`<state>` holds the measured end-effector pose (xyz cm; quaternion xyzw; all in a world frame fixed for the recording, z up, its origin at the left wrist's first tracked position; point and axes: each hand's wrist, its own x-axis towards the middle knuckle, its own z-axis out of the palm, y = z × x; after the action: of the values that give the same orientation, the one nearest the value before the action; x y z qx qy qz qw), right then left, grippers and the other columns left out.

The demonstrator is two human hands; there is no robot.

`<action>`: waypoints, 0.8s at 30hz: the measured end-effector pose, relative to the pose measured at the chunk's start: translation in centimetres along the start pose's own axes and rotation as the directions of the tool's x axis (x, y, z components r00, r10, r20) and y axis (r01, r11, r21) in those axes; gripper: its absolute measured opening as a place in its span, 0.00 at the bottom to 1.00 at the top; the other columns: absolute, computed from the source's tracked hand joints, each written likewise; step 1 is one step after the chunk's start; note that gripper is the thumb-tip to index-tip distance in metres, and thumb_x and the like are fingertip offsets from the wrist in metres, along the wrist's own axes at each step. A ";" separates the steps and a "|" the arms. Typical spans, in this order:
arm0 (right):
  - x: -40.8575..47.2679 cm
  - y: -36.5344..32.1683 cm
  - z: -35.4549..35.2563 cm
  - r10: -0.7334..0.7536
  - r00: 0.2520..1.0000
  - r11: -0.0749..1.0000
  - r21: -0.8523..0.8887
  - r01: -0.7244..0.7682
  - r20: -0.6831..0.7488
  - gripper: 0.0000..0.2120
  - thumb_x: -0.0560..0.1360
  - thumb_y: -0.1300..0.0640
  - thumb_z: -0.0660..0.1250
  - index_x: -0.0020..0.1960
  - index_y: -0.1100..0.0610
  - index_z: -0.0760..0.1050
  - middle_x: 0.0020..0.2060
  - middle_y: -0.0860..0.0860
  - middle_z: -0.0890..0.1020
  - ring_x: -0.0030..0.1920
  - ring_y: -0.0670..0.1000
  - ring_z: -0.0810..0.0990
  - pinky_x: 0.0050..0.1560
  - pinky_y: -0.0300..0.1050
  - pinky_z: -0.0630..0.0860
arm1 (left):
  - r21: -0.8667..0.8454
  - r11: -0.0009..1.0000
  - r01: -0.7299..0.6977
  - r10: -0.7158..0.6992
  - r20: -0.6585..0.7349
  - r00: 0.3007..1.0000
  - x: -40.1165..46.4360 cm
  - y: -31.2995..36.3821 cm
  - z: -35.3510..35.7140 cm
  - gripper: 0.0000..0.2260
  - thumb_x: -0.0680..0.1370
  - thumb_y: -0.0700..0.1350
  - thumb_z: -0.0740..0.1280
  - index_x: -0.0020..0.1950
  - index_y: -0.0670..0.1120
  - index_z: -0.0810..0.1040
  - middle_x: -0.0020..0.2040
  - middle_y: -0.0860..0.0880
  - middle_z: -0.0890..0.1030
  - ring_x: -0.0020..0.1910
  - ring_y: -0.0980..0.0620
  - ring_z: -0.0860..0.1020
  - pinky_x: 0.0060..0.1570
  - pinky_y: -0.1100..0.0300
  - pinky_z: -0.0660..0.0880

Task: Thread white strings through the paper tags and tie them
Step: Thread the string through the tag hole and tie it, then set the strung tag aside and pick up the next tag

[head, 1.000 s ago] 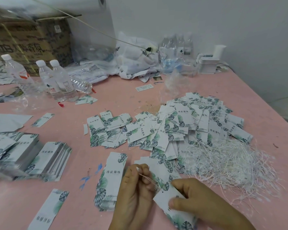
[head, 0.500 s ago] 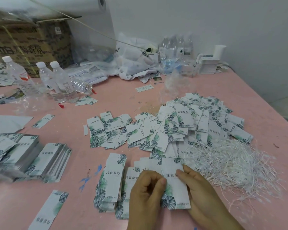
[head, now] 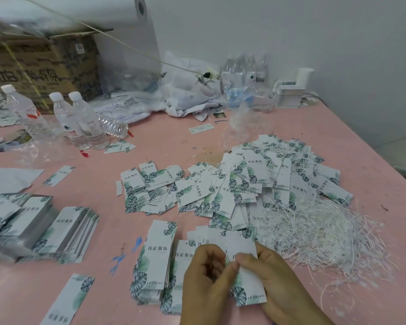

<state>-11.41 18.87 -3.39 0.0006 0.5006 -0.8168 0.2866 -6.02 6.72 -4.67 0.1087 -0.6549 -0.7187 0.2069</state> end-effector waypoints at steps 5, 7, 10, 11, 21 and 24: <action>0.2 -1.1 0.1 -0.071 0.988 0.983 -0.175 0.047 -0.134 0.16 0.67 0.64 0.72 0.55 0.61 0.79 0.48 0.63 0.85 0.47 0.64 0.84 0.44 0.55 0.81 | -0.071 0.997 0.022 -0.022 0.013 1.000 0.2 -0.5 0.0 0.19 0.60 0.51 0.78 0.45 0.48 0.77 0.33 0.49 0.78 0.30 0.55 0.72 0.31 0.62 0.71; 1.2 -3.1 -0.1 -0.171 0.960 0.927 -0.366 0.081 -0.223 0.12 0.72 0.60 0.71 0.55 0.57 0.78 0.45 0.56 0.86 0.42 0.57 0.86 0.38 0.50 0.81 | -0.055 0.998 0.008 -0.007 0.012 1.000 0.1 -0.7 0.0 0.23 0.61 0.54 0.78 0.50 0.46 0.75 0.36 0.48 0.80 0.30 0.54 0.73 0.32 0.57 0.71; 4.3 -7.6 -0.4 -0.315 0.891 0.849 -0.517 0.111 -0.326 0.03 0.77 0.56 0.68 0.51 0.52 0.77 0.37 0.47 0.85 0.32 0.42 0.84 0.25 0.34 0.75 | 0.034 0.999 -0.019 0.017 0.041 0.999 -0.2 -0.9 0.0 0.18 0.64 0.57 0.75 0.50 0.53 0.77 0.36 0.50 0.80 0.31 0.56 0.73 0.34 0.58 0.71; 5.8 -9.1 -0.5 -0.335 0.874 0.848 -0.517 0.117 -0.352 0.03 0.78 0.57 0.67 0.51 0.52 0.77 0.37 0.46 0.84 0.30 0.41 0.82 0.24 0.33 0.75 | 0.076 0.997 -0.027 0.023 0.055 0.998 -0.3 -0.9 0.1 0.15 0.65 0.57 0.74 0.49 0.57 0.77 0.36 0.51 0.80 0.31 0.57 0.72 0.34 0.61 0.71; 13.5 -13.8 -2.7 -0.470 0.791 0.605 -0.796 -0.034 -0.391 0.06 0.79 0.64 0.56 0.50 0.60 0.72 0.42 0.54 0.75 0.39 0.53 0.74 0.38 0.45 0.68 | 0.234 0.971 -0.039 0.011 0.121 0.993 -0.7 -0.8 -0.1 0.09 0.71 0.47 0.69 0.46 0.62 0.78 0.31 0.56 0.77 0.29 0.61 0.72 0.32 0.69 0.68; 11.4 -13.3 -2.4 -0.533 0.766 0.551 -0.834 -0.008 -0.360 0.17 0.81 0.64 0.56 0.69 0.63 0.67 0.67 0.60 0.73 0.63 0.63 0.74 0.61 0.60 0.74 | 0.198 0.980 -0.017 0.004 0.066 0.998 -0.5 -1.0 0.0 0.13 0.73 0.41 0.70 0.45 0.61 0.78 0.33 0.54 0.78 0.31 0.59 0.73 0.34 0.65 0.71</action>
<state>-27.85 20.01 3.04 0.0407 0.8655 -0.4973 -0.0439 -5.74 6.96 -5.69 0.1018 -0.7304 -0.6517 0.1774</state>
